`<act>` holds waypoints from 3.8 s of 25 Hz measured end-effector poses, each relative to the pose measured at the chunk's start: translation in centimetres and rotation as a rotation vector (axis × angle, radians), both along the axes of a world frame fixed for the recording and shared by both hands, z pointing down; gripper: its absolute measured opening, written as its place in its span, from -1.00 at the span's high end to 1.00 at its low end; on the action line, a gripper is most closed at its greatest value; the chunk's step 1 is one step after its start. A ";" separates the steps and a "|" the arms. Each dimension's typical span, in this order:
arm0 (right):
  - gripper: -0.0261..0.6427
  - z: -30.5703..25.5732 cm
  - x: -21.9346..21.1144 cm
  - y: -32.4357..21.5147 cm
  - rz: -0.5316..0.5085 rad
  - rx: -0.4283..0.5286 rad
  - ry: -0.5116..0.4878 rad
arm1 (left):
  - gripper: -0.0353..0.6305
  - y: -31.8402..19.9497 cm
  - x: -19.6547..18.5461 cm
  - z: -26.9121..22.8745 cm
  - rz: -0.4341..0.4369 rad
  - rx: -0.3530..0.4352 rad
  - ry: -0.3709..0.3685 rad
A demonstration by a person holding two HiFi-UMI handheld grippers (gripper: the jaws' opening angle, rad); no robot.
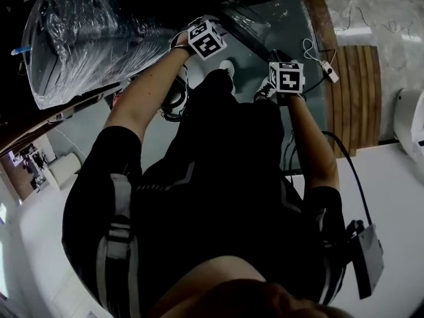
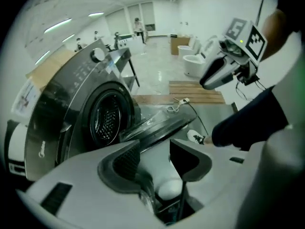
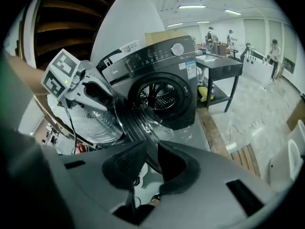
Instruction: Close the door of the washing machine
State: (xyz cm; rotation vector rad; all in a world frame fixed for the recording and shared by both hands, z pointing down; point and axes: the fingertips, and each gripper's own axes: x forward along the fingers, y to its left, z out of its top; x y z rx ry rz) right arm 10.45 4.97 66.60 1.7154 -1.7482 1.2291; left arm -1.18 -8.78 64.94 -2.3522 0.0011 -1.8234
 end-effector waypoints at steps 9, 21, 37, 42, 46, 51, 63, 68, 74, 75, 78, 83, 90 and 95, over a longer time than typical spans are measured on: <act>0.50 4.2 -0.4 -2.1 -0.184 -0.073 0.038 | 0.30 -2.2 1.8 3.0 0.277 0.062 -0.112; 0.59 6.2 -0.5 -5.2 -0.247 -0.109 0.028 | 0.32 -3.8 3.6 4.3 0.535 0.013 -0.132; 0.65 6.8 5.6 -9.5 -0.115 -0.155 0.120 | 0.49 -7.0 7.2 3.6 0.532 0.036 -0.040; 0.67 6.8 7.5 -11.2 -0.033 -0.151 0.119 | 0.49 -8.0 8.2 3.5 0.481 0.028 -0.025; 0.68 6.8 9.0 -12.5 0.016 -0.140 0.131 | 0.50 -8.8 9.1 3.5 0.436 0.021 -0.005; 0.68 6.8 10.4 -14.5 0.024 -0.148 0.165 | 0.50 -10.1 9.8 3.6 0.397 0.008 -0.009; 0.69 7.6 13.6 -17.7 0.107 -0.169 0.136 | 0.50 -12.5 11.3 3.6 0.299 -0.023 -0.011; 0.69 8.8 15.0 -18.4 0.122 -0.178 0.097 | 0.50 -13.6 11.7 3.7 0.216 0.000 -0.021; 0.72 10.2 15.5 -20.3 0.081 -0.146 0.073 | 0.50 -15.1 12.4 3.6 0.114 0.034 0.001; 0.72 10.4 15.8 -20.7 0.088 -0.138 0.070 | 0.50 -15.4 12.5 3.6 0.098 0.037 0.001; 0.73 10.6 16.8 -22.0 0.121 -0.112 0.063 | 0.49 -15.9 12.5 3.6 0.062 0.037 -0.011; 0.78 11.2 18.0 -23.8 0.134 -0.092 0.052 | 0.49 -16.9 12.9 3.6 0.010 0.044 0.010; 0.78 11.4 18.5 -26.3 0.164 -0.083 0.009 | 0.49 -18.4 13.2 3.5 -0.081 0.060 0.049; 0.82 11.5 19.3 -28.0 0.188 -0.060 -0.010 | 0.49 -19.5 13.6 3.4 -0.135 0.071 0.074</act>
